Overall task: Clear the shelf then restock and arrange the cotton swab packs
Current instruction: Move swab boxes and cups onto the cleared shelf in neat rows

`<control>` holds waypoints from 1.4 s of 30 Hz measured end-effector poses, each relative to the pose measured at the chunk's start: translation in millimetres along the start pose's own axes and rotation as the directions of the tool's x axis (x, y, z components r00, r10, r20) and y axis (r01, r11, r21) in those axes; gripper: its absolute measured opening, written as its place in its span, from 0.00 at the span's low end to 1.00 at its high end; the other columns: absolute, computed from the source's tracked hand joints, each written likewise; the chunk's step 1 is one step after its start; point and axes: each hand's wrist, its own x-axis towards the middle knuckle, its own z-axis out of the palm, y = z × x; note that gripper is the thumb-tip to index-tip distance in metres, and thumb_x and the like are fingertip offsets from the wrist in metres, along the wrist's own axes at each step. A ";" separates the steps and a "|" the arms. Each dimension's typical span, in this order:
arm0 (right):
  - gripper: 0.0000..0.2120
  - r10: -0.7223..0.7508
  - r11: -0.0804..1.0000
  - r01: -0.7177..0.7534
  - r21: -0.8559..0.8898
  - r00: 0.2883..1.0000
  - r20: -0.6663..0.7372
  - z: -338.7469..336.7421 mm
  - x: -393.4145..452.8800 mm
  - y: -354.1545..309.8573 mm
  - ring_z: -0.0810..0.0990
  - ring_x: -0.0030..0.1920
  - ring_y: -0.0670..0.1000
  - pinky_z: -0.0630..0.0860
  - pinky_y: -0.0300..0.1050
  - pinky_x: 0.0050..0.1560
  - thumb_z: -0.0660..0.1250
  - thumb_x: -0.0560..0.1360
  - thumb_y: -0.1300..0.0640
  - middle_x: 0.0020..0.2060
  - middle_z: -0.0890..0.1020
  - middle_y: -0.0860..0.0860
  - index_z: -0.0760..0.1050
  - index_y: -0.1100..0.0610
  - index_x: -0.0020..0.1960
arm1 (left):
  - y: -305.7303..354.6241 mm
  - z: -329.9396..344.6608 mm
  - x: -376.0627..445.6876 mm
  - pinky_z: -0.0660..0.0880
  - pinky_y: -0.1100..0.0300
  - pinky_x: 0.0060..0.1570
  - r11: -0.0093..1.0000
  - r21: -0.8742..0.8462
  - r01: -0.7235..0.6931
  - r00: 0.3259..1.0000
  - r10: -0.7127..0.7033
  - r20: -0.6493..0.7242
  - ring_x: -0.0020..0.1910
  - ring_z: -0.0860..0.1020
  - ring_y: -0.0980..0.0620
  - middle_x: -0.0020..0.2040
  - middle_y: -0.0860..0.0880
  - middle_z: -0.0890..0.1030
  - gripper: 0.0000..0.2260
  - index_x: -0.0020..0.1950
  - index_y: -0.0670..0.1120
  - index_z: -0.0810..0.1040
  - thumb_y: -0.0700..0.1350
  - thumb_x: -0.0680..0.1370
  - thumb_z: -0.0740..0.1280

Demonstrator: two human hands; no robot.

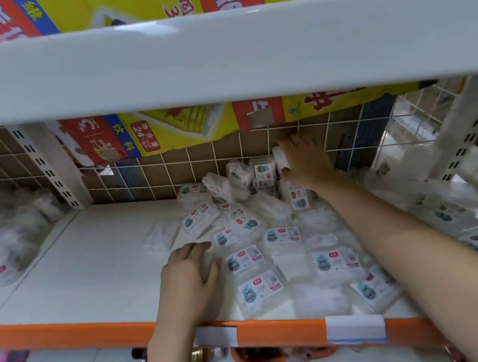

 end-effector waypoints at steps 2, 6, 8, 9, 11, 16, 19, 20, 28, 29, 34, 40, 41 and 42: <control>0.34 -0.017 0.995 0.019 -0.103 1.000 0.023 2.4 0.8 2.5 0.66 0.65 0.60 0.65 0.53 0.63 0.72 0.69 0.52 0.64 0.67 0.58 0.62 0.58 0.69 | 1.4 -0.8 -2.5 0.78 0.48 0.43 1.000 0.010 0.006 1.000 -0.006 -0.008 0.47 0.79 0.39 0.48 0.44 0.82 0.23 0.53 0.43 0.81 0.56 0.71 0.56; 0.26 0.025 0.992 -0.010 -0.128 0.992 0.120 5.2 -6.5 7.8 0.67 0.63 0.59 0.68 0.53 0.60 0.71 0.71 0.53 0.62 0.68 0.58 0.67 0.59 0.65 | 2.3 1.7 -4.4 0.78 0.48 0.43 1.000 0.030 0.001 1.000 0.000 -0.029 0.48 0.79 0.38 0.49 0.43 0.82 0.23 0.54 0.42 0.80 0.56 0.71 0.56; 0.20 0.025 0.996 -0.014 -0.084 0.992 0.126 6.7 -17.5 13.7 0.67 0.62 0.58 0.71 0.51 0.55 0.69 0.72 0.56 0.60 0.67 0.57 0.71 0.58 0.62 | 5.8 5.4 -1.7 0.78 0.47 0.44 0.999 0.034 -0.010 0.999 0.011 -0.032 0.49 0.79 0.38 0.50 0.43 0.82 0.24 0.55 0.42 0.80 0.56 0.71 0.56; 0.19 0.022 0.999 -0.016 -0.052 0.994 0.106 6.0 -24.4 17.0 0.67 0.62 0.57 0.71 0.51 0.54 0.68 0.73 0.57 0.60 0.68 0.56 0.71 0.57 0.62 | 8.1 7.4 1.0 0.78 0.47 0.45 0.999 0.033 -0.020 0.999 0.021 -0.027 0.49 0.79 0.38 0.51 0.43 0.82 0.24 0.55 0.42 0.80 0.56 0.71 0.56; 0.20 0.035 0.998 -0.038 0.046 0.998 0.058 2.8 -40.9 22.7 0.68 0.61 0.57 0.71 0.49 0.52 0.68 0.72 0.59 0.61 0.69 0.55 0.70 0.56 0.63 | 13.8 10.9 9.5 0.77 0.48 0.47 0.998 0.035 -0.044 0.999 0.045 -0.015 0.51 0.78 0.39 0.52 0.43 0.82 0.25 0.57 0.43 0.79 0.57 0.71 0.55; 0.20 0.087 0.955 -0.053 0.292 0.990 -0.107 -6.3 -100.7 33.0 0.75 0.52 0.60 0.72 0.47 0.46 0.69 0.68 0.65 0.55 0.74 0.58 0.75 0.59 0.59 | 41.2 11.5 48.4 0.74 0.50 0.53 0.992 0.020 -0.122 0.993 0.121 0.006 0.57 0.76 0.39 0.58 0.42 0.79 0.20 0.63 0.44 0.76 0.51 0.75 0.63; 0.21 0.170 0.911 -0.079 0.406 0.966 -0.193 -6.0 -134.2 39.2 0.77 0.49 0.59 0.69 0.41 0.48 0.72 0.64 0.70 0.52 0.77 0.58 0.77 0.60 0.57 | 63.4 13.8 86.4 0.74 0.50 0.53 0.978 0.003 -0.210 0.977 0.209 0.044 0.57 0.75 0.40 0.60 0.41 0.77 0.21 0.65 0.43 0.74 0.51 0.75 0.62; 0.22 0.209 0.890 -0.099 0.445 0.956 -0.206 -5.1 -141.9 40.3 0.77 0.50 0.58 0.68 0.41 0.50 0.72 0.64 0.71 0.52 0.77 0.58 0.77 0.60 0.57 | 71.2 16.2 100.2 0.73 0.50 0.54 0.969 0.012 -0.248 0.968 0.247 0.051 0.58 0.75 0.40 0.60 0.41 0.77 0.22 0.67 0.42 0.73 0.51 0.75 0.61; 0.22 0.383 0.789 -0.150 0.596 0.878 -0.286 -3.6 -182.8 43.1 0.73 0.52 0.47 0.65 0.34 0.54 0.71 0.65 0.72 0.52 0.76 0.54 0.77 0.59 0.57 | 111.2 49.8 179.5 0.66 0.52 0.60 0.885 0.295 -0.361 0.926 0.305 0.221 0.67 0.66 0.45 0.68 0.45 0.67 0.25 0.72 0.46 0.64 0.50 0.76 0.66; 0.22 0.391 0.786 -0.147 0.600 0.871 -0.299 -2.1 -187.3 43.8 0.71 0.51 0.44 0.63 0.31 0.53 0.72 0.65 0.72 0.52 0.76 0.54 0.77 0.60 0.57 | 108.8 54.8 183.8 0.66 0.52 0.60 0.873 0.331 -0.357 0.926 0.285 0.247 0.67 0.65 0.46 0.68 0.46 0.67 0.26 0.71 0.47 0.64 0.50 0.75 0.67; 0.21 0.467 0.761 -0.219 0.610 0.838 -0.281 4.8 -199.8 46.3 0.74 0.51 0.50 0.62 0.31 0.51 0.71 0.65 0.71 0.53 0.76 0.53 0.77 0.59 0.57 | 98.0 70.9 188.6 0.64 0.51 0.63 0.826 0.449 -0.340 0.939 0.270 0.213 0.67 0.64 0.44 0.68 0.45 0.64 0.31 0.72 0.46 0.61 0.50 0.73 0.70; 0.20 0.473 0.753 -0.235 0.615 0.842 -0.258 5.0 -196.9 45.6 0.76 0.53 0.54 0.67 0.38 0.53 0.71 0.67 0.68 0.54 0.76 0.54 0.76 0.58 0.59 | 99.3 73.6 184.5 0.65 0.49 0.60 0.723 0.598 -0.346 0.931 0.345 0.121 0.62 0.68 0.44 0.62 0.45 0.69 0.21 0.60 0.46 0.74 0.50 0.70 0.72; 0.20 0.476 0.750 -0.239 0.617 0.842 -0.253 5.2 -196.3 45.1 0.76 0.53 0.54 0.66 0.36 0.53 0.71 0.67 0.68 0.54 0.76 0.54 0.76 0.58 0.59 | 98.6 72.8 183.6 0.65 0.48 0.59 0.724 0.594 -0.351 0.925 0.366 0.100 0.61 0.69 0.43 0.60 0.45 0.71 0.19 0.59 0.46 0.75 0.50 0.70 0.72; 0.20 0.480 0.746 -0.242 0.620 0.841 -0.249 5.3 -195.4 44.8 0.76 0.53 0.54 0.65 0.34 0.52 0.70 0.67 0.68 0.54 0.76 0.54 0.76 0.58 0.58 | 98.4 71.3 182.0 0.64 0.49 0.59 0.730 0.583 -0.356 0.924 0.368 0.104 0.61 0.69 0.44 0.60 0.45 0.71 0.18 0.59 0.46 0.74 0.49 0.72 0.71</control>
